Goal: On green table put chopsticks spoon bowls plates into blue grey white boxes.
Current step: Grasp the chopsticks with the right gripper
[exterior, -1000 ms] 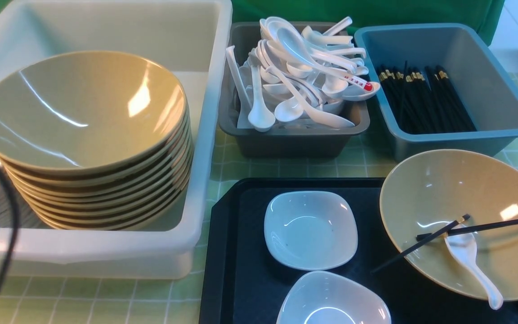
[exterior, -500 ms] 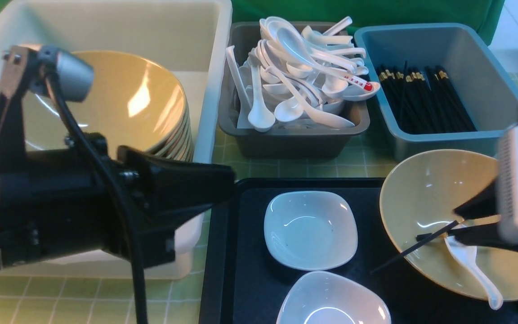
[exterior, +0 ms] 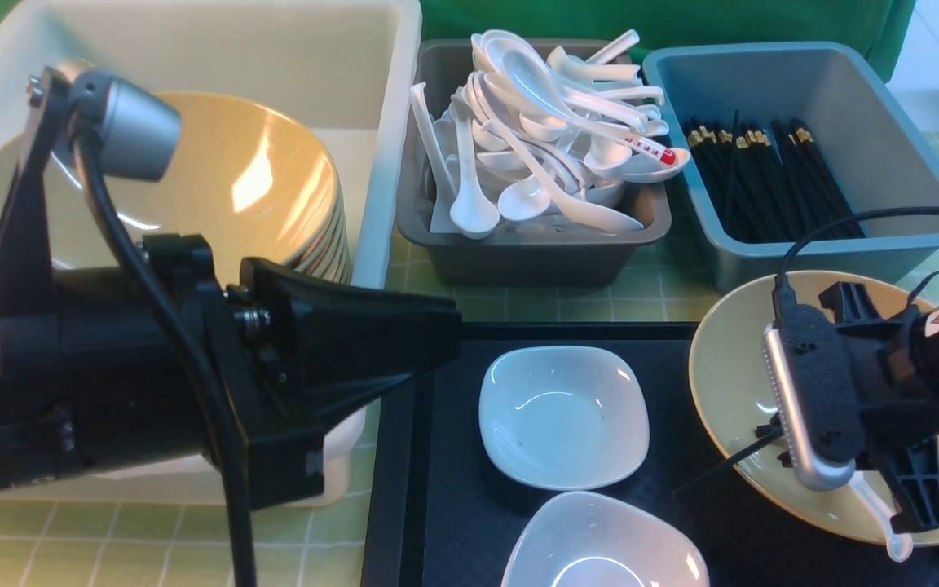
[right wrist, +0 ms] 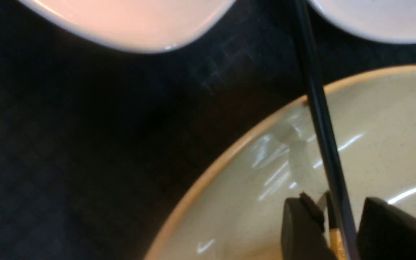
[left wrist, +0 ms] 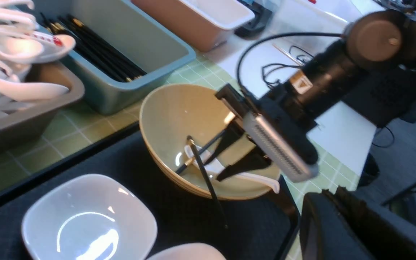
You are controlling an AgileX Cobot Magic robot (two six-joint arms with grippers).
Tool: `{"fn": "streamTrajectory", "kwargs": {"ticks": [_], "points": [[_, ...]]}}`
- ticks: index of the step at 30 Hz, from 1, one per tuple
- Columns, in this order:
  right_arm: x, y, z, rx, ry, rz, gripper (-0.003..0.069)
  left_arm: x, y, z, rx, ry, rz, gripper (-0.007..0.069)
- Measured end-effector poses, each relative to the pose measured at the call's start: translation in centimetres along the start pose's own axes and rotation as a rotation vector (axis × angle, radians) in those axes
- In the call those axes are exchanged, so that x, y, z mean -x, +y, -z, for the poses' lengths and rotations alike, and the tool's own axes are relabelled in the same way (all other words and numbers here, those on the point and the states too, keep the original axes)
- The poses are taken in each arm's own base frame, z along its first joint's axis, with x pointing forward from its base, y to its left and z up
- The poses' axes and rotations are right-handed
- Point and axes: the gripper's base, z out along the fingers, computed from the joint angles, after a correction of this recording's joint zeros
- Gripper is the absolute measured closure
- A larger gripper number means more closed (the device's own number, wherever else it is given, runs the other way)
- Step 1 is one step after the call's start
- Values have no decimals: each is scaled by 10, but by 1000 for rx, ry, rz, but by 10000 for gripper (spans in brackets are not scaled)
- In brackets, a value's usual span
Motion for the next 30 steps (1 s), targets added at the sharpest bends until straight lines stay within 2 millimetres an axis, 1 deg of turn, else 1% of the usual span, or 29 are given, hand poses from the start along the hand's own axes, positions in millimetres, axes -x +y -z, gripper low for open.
{"fn": "streamTrajectory", "kwargs": {"ticks": [9,12,14,15,17,18,19,22,26,28,29,30], "points": [[-4,-7,-20,3,16,-19,423,-1,-1,0,-10,7,-1,626],[-5,-7,-22,9,19,-21,423,-1,-1,0,-10,8,-1,626],[-5,-7,-22,9,18,-21,437,-1,-1,0,-10,9,-2,626],[-4,-8,-22,11,17,-21,461,-1,-1,0,-10,9,-2,626],[-3,-10,-20,12,13,-19,517,-1,-1,0,-10,9,-2,626],[-2,-12,-19,12,10,-17,576,-1,-1,0,-10,9,-3,626],[-1,-13,-17,13,8,-16,589,-1,-1,0,-10,9,-3,626],[2,-17,-13,18,1,-11,593,-1,-1,0,-9,11,-5,626],[10,-29,0,8,-18,-17,593,-1,-1,0,-7,12,-7,626],[17,-47,17,-54,-39,-91,593,-1,0,0,-4,11,-9,626],[17,-49,19,-61,-41,-101,593,-1,0,0,-4,11,-9,626],[17,-56,26,-94,-51,-155,593,-1,0,0,-3,10,-9,626]]}}
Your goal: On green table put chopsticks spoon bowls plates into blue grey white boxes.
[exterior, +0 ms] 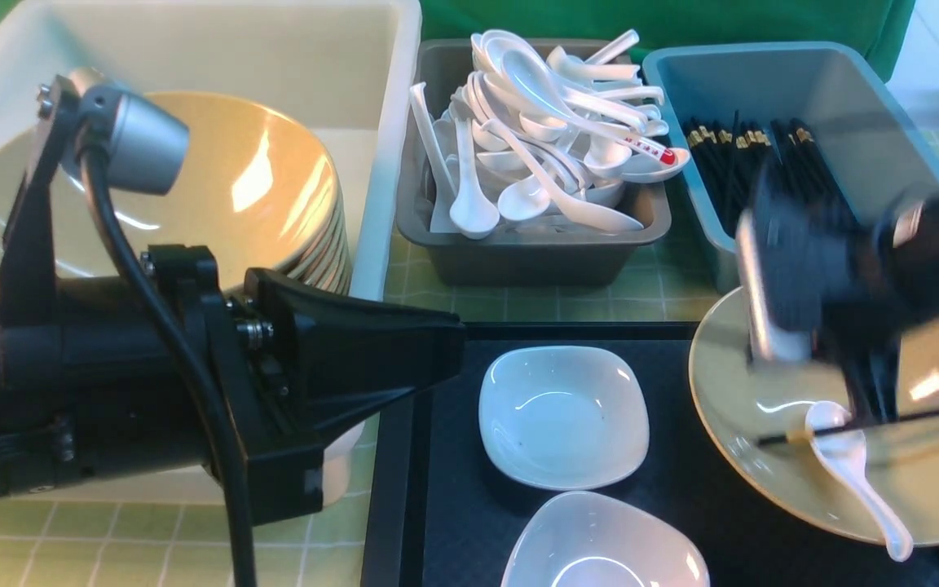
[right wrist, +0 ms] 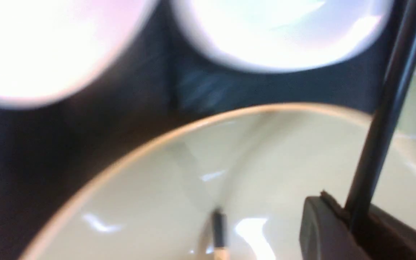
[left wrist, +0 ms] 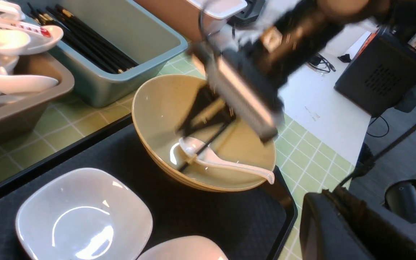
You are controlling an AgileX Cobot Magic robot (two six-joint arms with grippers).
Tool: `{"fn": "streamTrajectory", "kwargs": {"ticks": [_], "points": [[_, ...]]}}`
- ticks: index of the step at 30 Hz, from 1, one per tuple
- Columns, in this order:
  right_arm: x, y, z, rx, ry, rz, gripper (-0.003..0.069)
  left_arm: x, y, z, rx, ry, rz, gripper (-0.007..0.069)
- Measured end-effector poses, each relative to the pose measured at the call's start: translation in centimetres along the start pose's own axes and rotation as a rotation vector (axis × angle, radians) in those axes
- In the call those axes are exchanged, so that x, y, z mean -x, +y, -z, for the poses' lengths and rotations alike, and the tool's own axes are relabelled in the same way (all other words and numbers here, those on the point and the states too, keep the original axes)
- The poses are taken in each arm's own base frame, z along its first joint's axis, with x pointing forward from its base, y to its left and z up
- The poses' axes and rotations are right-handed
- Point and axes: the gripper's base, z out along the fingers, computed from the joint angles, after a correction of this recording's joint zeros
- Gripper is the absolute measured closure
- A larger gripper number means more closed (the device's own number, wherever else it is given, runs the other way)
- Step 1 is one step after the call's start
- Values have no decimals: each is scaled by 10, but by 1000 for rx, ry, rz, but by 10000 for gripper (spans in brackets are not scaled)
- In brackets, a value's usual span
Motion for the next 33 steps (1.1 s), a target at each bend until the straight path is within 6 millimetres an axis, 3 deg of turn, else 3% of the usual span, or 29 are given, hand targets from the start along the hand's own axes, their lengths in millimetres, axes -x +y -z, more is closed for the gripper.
{"fn": "streamTrajectory", "kwargs": {"ticks": [2,3,4,6,7,10,14,17,21,26,30,33], "points": [[1,-24,15,-103,-31,-172,593,0,0,0,2,-2,0,626],[0,-42,24,-188,-66,-351,593,0,1,0,6,-4,-1,626],[-2,-46,24,-198,-70,-399,593,0,1,0,7,-5,-1,626],[-10,-80,28,-315,-143,-672,593,1,2,0,20,-15,-1,626],[-11,-90,28,-345,-162,-717,593,2,2,0,25,-18,-1,626],[-17,-119,12,-407,-197,-798,593,3,4,0,41,-29,-2,626],[-20,-142,-10,-441,-227,-870,593,3,4,0,45,-30,-4,626],[-28,-166,-39,-430,-252,-1019,589,3,4,0,46,-29,2,626],[-41,-177,-57,-402,-227,-1078,563,3,4,0,46,-30,30,626],[-53,-178,-56,-353,-162,-1097,461,3,4,0,45,-30,57,626],[-56,-173,-20,-349,-91,-1031,344,2,4,0,42,-28,62,626],[-47,-160,29,-345,-50,-864,286,2,3,0,34,-18,60,626]]}}
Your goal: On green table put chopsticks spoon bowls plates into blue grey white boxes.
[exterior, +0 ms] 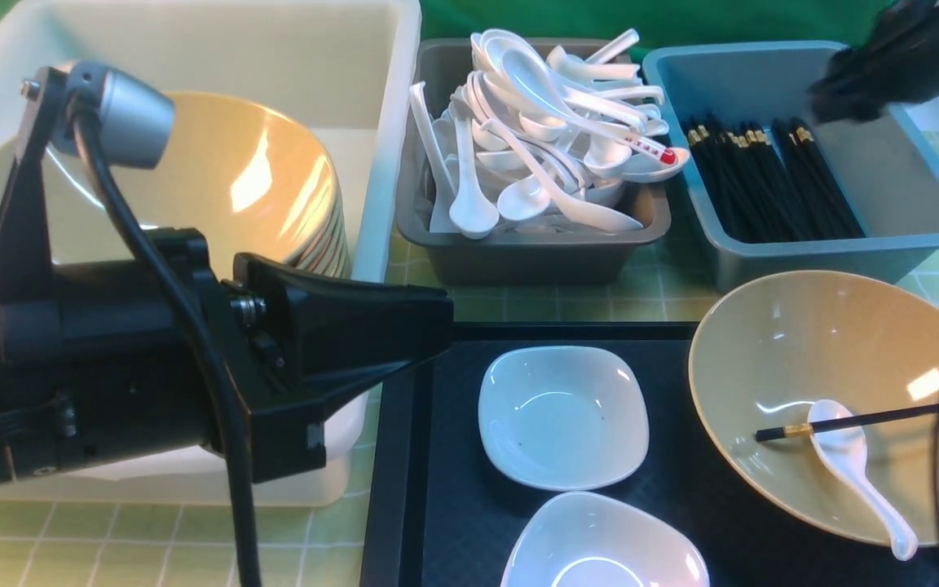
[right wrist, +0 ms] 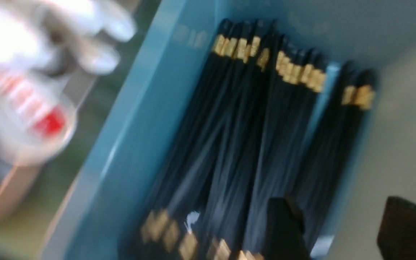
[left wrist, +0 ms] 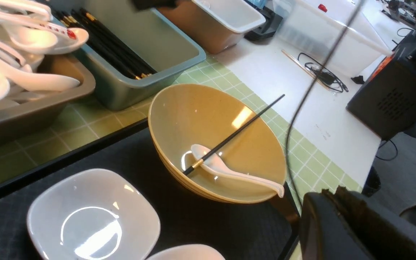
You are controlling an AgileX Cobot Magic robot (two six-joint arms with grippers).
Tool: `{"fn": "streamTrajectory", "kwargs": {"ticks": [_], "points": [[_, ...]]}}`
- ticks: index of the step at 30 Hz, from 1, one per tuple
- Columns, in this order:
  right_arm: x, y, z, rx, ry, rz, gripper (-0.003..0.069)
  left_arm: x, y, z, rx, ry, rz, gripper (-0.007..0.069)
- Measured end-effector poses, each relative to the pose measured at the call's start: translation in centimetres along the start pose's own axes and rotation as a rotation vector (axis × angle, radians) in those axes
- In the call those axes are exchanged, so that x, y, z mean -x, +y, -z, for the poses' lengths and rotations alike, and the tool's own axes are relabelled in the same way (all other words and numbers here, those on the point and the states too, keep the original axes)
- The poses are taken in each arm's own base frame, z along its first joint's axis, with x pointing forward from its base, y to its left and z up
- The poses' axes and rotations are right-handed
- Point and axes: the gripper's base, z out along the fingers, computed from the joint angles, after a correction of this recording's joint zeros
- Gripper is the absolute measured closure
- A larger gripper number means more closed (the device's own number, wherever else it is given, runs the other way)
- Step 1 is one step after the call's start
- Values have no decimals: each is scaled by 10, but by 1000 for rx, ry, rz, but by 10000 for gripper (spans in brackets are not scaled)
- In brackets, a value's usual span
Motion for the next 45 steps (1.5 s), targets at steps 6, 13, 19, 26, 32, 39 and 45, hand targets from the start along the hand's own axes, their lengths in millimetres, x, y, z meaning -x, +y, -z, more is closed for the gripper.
{"fn": "streamTrajectory", "kwargs": {"ticks": [6,13,19,26,32,39,45], "points": [[-28,54,70,250,106,636,260,-1,0,0,2,16,-18,626],[-91,99,44,378,457,857,258,-7,-1,0,-15,72,-46,626],[-119,109,28,358,572,879,258,-12,-3,1,-37,130,-74,626],[-129,102,9,304,587,885,258,-14,-5,1,-57,157,-72,626],[-142,92,-17,329,653,840,281,-15,-5,1,-57,161,-53,626],[-141,90,-20,327,660,830,584,-16,-5,2,-63,170,-49,626],[-97,81,20,225,559,745,610,-16,-5,2,-64,173,-48,626]]}}
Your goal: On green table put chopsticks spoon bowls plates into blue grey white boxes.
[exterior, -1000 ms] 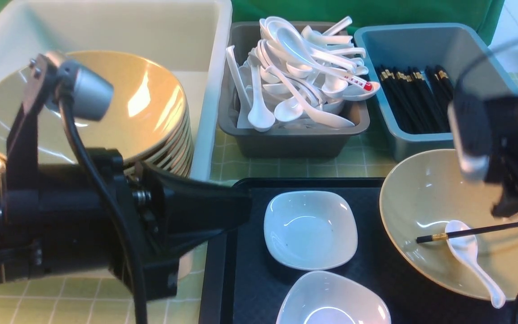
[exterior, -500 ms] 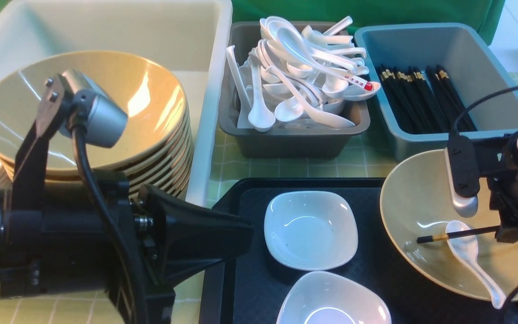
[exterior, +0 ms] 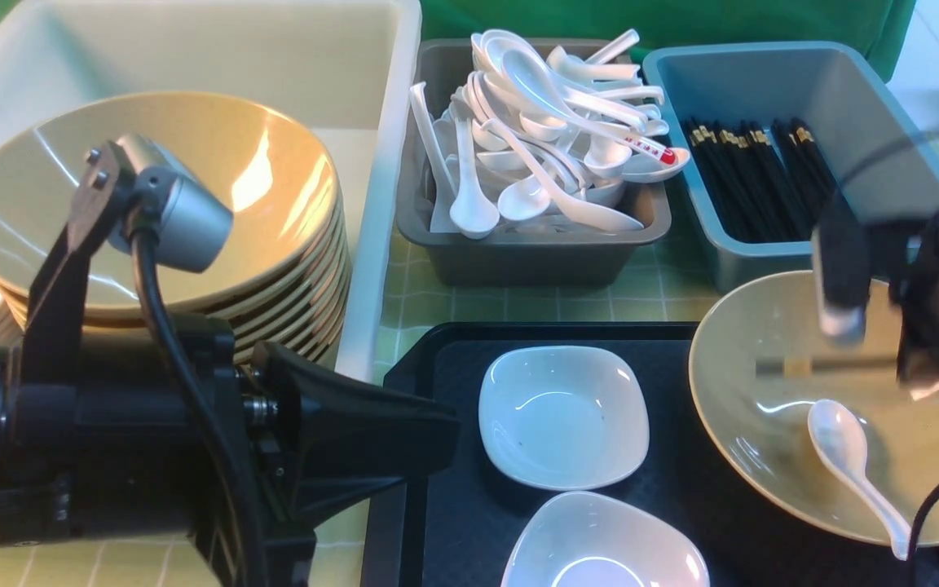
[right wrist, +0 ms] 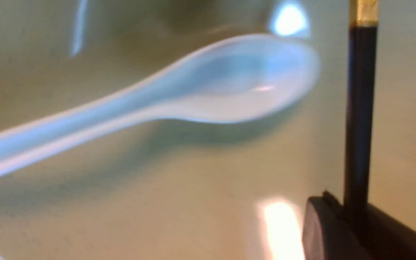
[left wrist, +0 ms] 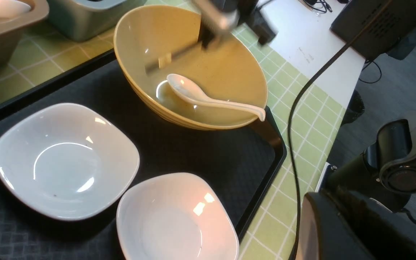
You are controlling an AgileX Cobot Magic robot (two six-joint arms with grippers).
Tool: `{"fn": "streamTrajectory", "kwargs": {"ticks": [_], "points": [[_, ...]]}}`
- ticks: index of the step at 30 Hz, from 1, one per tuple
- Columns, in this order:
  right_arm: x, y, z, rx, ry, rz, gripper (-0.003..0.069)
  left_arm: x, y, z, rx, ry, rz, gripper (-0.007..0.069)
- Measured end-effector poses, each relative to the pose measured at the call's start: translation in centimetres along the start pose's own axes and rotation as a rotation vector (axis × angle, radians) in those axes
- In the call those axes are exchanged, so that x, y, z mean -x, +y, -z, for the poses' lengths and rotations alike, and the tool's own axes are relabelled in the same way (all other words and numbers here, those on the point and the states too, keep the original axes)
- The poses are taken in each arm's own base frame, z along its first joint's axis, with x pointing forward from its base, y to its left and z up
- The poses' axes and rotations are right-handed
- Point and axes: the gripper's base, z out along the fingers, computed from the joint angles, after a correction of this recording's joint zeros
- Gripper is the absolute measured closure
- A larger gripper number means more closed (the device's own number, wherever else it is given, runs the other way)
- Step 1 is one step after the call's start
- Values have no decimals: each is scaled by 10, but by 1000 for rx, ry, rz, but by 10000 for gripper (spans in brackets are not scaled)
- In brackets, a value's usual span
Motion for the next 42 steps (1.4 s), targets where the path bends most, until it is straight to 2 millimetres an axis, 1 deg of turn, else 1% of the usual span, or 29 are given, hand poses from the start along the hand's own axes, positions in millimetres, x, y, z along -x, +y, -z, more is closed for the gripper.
{"fn": "streamTrajectory", "kwargs": {"ticks": [2,5,7,8,9,10,11,12,13,14,15,16,17,20,22,25,26,28,30,32,33,34,35,36,37,39,40,41,42], "points": [[0,-9,18,-53,-37,-119,610,0,0,0,0,0,0,626],[4,-36,49,-143,-158,-400,610,0,0,0,2,-2,1,626],[7,-57,58,-163,-247,-592,610,1,1,0,10,-9,0,626],[10,-74,59,-174,-308,-709,610,1,2,0,17,-15,0,626],[13,-92,54,-174,-366,-823,610,2,2,0,25,-23,0,626],[15,-105,48,-174,-413,-917,610,3,3,0,32,-29,0,626],[15,-106,45,-165,-410,-931,610,3,3,0,33,-31,0,626],[17,-114,43,-171,-442,-972,610,3,4,0,39,-36,3,626],[20,-130,31,-170,-481,-1060,610,4,5,0,50,-47,8,626],[21,-132,29,-172,-485,-1061,610,4,5,0,52,-49,8,626],[25,-149,12,-176,-524,-1146,610,6,6,0,66,-63,10,626],[26,-156,1,-175,-534,-1179,610,6,7,0,74,-71,10,626],[27,-158,1,-181,-547,-1186,608,6,7,0,74,-71,10,626],[36,-177,-31,-177,-602,-1300,595,9,9,1,99,-96,12,626],[39,-183,-45,-169,-612,-1337,574,9,10,1,107,-105,12,626],[40,-184,-58,-151,-591,-1354,519,10,10,1,108,-107,13,626],[40,-182,-59,-141,-573,-1350,484,10,10,1,108,-107,14,626],[36,-180,-56,-125,-540,-1342,415,10,10,1,108,-107,17,626],[29,-177,-46,-115,-509,-1327,354,10,10,1,108,-107,22,626],[21,-171,-26,-117,-493,-1294,301,10,10,1,107,-107,25,626],[19,-170,-19,-122,-500,-1290,295,10,10,1,107,-107,25,626],[12,-161,9,-140,-504,-1249,264,9,10,1,104,-104,28,626],[8,-152,28,-146,-505,-1217,250,9,9,1,100,-101,29,626],[5,-138,53,-158,-513,-1170,242,8,9,1,95,-91,28,626],[5,-135,57,-161,-514,-1156,242,8,9,1,93,-88,27,626],[4,-96,99,-161,-528,-1068,237,5,7,2,87,-63,6,626],[6,-84,107,-150,-525,-1044,235,4,6,3,84,-51,-5,626],[5,-55,123,-115,-505,-1000,235,2,5,5,89,-32,-28,626],[5,-50,121,-95,-482,-994,234,2,4,6,90,-32,-31,626]]}}
